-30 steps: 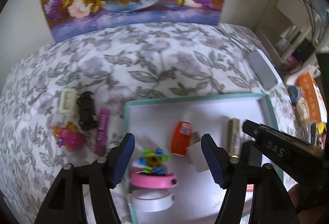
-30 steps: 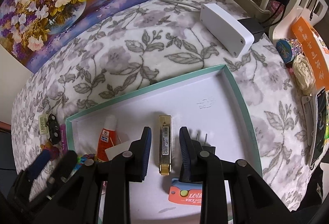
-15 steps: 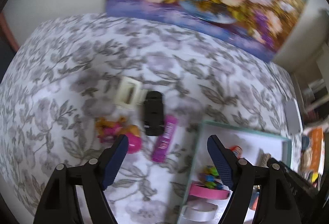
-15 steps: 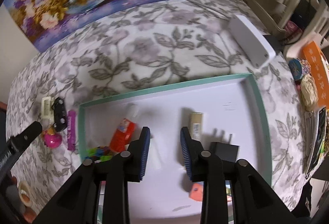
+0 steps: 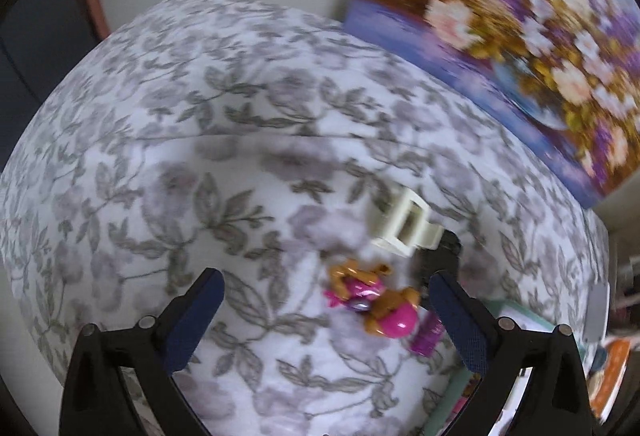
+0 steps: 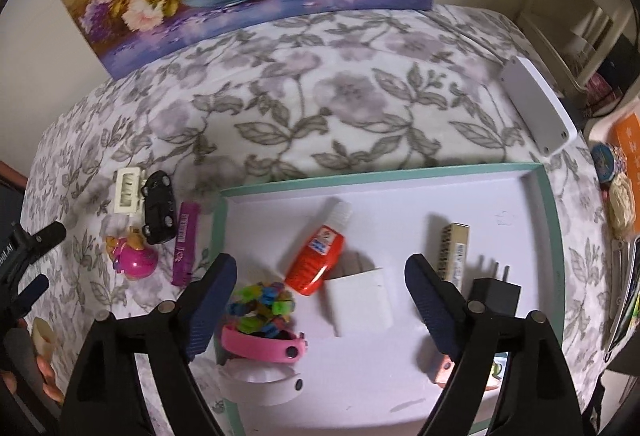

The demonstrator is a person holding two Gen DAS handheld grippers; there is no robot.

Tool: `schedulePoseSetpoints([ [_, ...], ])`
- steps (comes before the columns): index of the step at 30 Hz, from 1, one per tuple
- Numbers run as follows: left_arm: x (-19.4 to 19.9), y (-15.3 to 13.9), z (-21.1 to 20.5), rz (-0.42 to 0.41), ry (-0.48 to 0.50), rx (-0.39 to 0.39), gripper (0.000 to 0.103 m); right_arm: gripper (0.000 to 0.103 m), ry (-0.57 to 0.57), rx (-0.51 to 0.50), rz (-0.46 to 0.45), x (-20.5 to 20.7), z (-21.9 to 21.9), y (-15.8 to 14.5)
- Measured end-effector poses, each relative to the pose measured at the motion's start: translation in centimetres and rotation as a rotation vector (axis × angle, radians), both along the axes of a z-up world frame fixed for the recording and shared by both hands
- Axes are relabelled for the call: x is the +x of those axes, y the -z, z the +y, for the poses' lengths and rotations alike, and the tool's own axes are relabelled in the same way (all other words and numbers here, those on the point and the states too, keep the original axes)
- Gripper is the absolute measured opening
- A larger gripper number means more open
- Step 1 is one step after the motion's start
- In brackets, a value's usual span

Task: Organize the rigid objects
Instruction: 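Grasp the pink toy figure with the left tool while the right tool approaches the car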

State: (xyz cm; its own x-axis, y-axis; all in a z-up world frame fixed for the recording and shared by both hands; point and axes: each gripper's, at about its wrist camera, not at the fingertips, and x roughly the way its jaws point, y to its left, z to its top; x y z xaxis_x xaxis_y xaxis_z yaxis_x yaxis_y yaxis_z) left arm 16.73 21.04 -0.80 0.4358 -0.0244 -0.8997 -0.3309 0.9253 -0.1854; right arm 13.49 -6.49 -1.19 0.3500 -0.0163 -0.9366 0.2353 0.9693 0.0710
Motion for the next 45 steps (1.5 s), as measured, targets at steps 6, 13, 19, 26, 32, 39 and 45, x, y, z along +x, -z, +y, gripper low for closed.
schedulePoseSetpoints([
  [6, -0.3, 0.1, 2.6, -0.012, -0.066, -0.026, 0.103, 0.101, -0.029, 0.003, 0.002, 0.3, 1.5, 0.3],
  [13, -0.3, -0.1, 4.4, -0.024, -0.085, -0.048, 0.103, 0.101, -0.079, 0.03, -0.02, 0.7, 4.1, 0.2],
  [19, 0.0, 0.7, 4.8, -0.006, -0.069, -0.062, 0.103, 0.101, -0.135, 0.047, -0.008, 1.3, 7.1, 1.2],
  [26, 1.3, 3.1, 2.5, 0.043, 0.054, -0.076, 0.103, 0.101, -0.172, 0.022, 0.023, 1.7, 8.7, 2.7],
  [32, 1.9, 4.3, 0.6, 0.066, 0.127, -0.088, 0.103, 0.101, -0.145, 0.026, 0.021, 2.0, 7.7, 2.9],
  [39, 2.4, 5.5, -1.5, 0.084, 0.213, -0.113, 0.103, 0.101, -0.103, 0.028, 0.01, 2.2, 5.9, 2.6],
  [45, 2.6, 6.9, -2.7, 0.117, 0.253, -0.112, 0.103, 0.101, -0.075, 0.036, 0.017, 2.1, 4.7, 2.7],
])
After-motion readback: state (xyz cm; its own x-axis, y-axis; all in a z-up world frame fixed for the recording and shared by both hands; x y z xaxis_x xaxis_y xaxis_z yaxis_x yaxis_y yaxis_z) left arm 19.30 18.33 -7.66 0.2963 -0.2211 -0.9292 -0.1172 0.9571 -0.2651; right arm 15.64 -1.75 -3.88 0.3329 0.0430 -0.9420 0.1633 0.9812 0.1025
